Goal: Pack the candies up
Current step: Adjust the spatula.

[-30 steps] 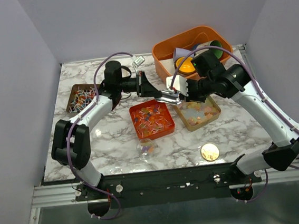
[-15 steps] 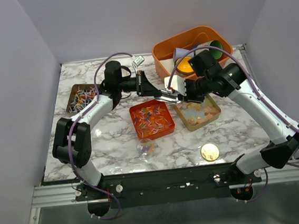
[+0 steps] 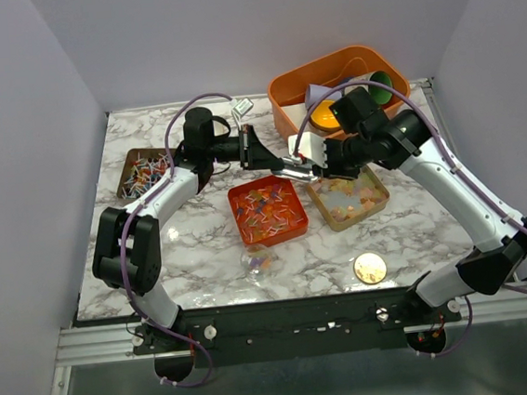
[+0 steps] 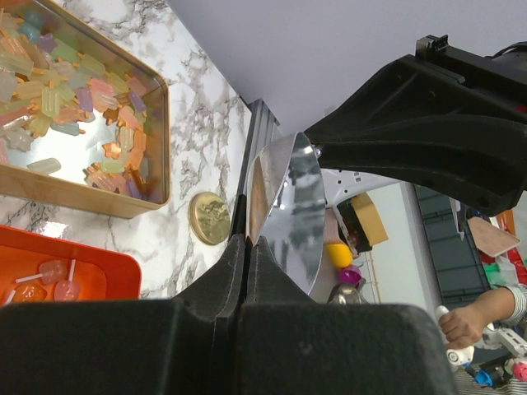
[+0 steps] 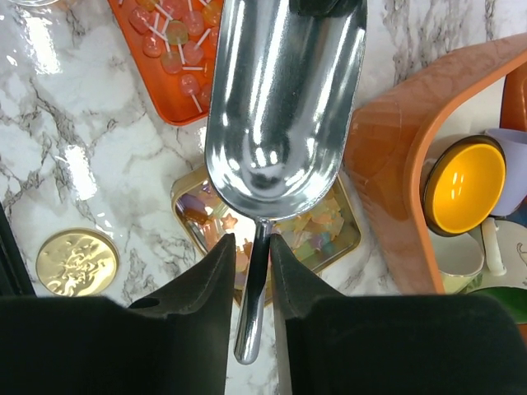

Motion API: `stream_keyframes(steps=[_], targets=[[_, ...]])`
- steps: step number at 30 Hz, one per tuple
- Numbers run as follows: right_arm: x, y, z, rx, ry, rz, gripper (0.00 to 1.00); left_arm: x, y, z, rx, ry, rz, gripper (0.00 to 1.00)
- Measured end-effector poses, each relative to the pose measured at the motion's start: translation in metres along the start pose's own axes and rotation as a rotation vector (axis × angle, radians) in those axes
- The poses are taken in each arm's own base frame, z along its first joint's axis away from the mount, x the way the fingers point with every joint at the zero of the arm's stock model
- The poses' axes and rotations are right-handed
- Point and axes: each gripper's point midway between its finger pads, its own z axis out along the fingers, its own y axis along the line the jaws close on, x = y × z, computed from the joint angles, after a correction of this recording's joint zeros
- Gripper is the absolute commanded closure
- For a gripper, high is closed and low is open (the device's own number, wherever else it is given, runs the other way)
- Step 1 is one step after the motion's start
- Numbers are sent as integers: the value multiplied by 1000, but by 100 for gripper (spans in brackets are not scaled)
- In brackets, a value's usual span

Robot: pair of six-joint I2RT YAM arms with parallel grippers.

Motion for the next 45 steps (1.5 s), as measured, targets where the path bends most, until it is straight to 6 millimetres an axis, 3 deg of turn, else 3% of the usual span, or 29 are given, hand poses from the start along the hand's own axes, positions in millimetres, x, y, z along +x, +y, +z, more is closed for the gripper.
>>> stream_keyframes(steps=[7, 16, 23, 32, 36, 45], targets=[[5, -2, 5, 3, 22, 0, 82, 0, 0, 0, -2, 1, -2, 100], [11, -4, 12, 8, 50, 7, 64, -1, 3, -2, -14, -7, -10, 100], [21, -1, 18, -2, 88, 14, 67, -1, 5, -2, -17, -6, -1, 100], [18, -4, 15, 9, 79, 21, 67, 3, 9, -3, -29, 3, -1, 100], [13, -7, 11, 22, 67, 19, 71, 4, 11, -3, -36, 4, -4, 100], [15, -6, 16, 3, 74, 23, 68, 4, 13, -3, -42, 1, 0, 100]])
